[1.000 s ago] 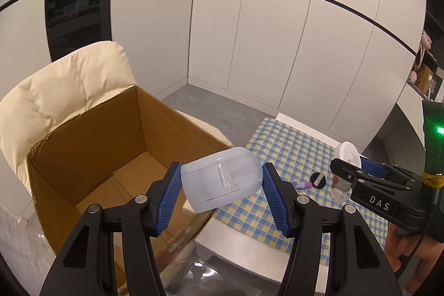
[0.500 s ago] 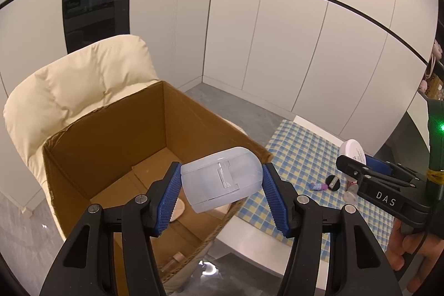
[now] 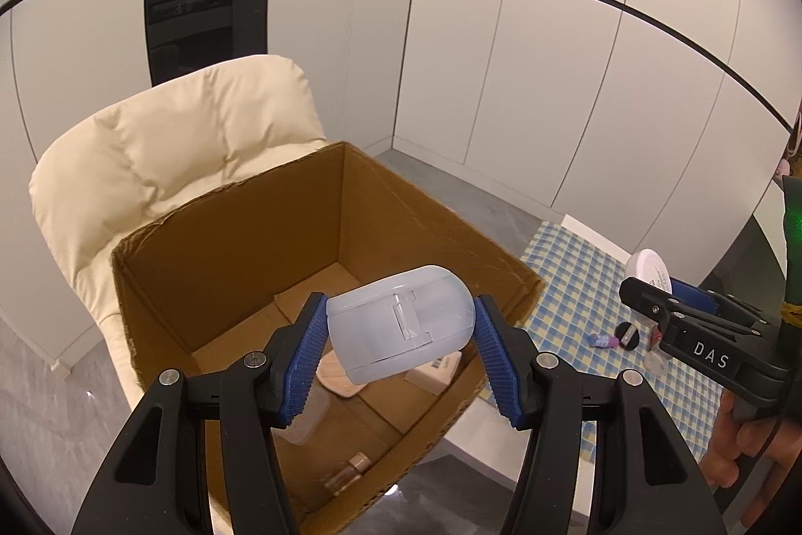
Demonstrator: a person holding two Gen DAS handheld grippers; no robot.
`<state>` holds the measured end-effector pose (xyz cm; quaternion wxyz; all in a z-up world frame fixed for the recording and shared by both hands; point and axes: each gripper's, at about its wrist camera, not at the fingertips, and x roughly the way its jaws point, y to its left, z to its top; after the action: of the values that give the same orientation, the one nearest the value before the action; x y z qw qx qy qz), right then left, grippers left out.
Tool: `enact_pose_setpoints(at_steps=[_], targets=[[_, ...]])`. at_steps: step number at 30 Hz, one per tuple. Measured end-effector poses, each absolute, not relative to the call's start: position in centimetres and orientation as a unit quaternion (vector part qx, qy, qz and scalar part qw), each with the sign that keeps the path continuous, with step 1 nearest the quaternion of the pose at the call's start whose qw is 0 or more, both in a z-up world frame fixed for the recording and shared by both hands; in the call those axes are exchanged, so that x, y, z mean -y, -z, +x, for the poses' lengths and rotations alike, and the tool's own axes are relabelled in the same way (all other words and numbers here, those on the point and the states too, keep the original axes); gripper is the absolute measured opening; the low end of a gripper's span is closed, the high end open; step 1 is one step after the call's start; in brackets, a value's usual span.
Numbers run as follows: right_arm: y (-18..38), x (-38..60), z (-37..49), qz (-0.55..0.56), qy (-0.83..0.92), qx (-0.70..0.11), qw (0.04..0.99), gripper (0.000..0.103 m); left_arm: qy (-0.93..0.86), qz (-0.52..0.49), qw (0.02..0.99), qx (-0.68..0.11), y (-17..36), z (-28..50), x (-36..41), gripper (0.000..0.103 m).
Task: Organize objects
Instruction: 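Carry the white compact and plastic case with both tools over the cardboard box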
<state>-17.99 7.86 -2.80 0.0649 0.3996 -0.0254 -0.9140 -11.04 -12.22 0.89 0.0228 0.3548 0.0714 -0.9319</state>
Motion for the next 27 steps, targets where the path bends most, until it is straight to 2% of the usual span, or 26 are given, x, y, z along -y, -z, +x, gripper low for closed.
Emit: enact_pose_setpoints(at_steps=[24,26,27], targets=[[2.9,-1.6,-18.2,0.4,0.908,0.004,0.126,0.06,0.92,0.377,0.065,-0.083,1.2,-10.4,17.8,0.06],[2.9,-0.8,-18.2,0.4,0.907,0.0,0.134,0.06,0.924,0.369,0.066,-0.079,0.9,-10.1,18.2,0.07],[2.8,-0.5,-18.2,0.4,0.906,-0.002,0.136,0.06,0.927,0.361,0.07,-0.075,0.6,-9.9,18.3,0.083]])
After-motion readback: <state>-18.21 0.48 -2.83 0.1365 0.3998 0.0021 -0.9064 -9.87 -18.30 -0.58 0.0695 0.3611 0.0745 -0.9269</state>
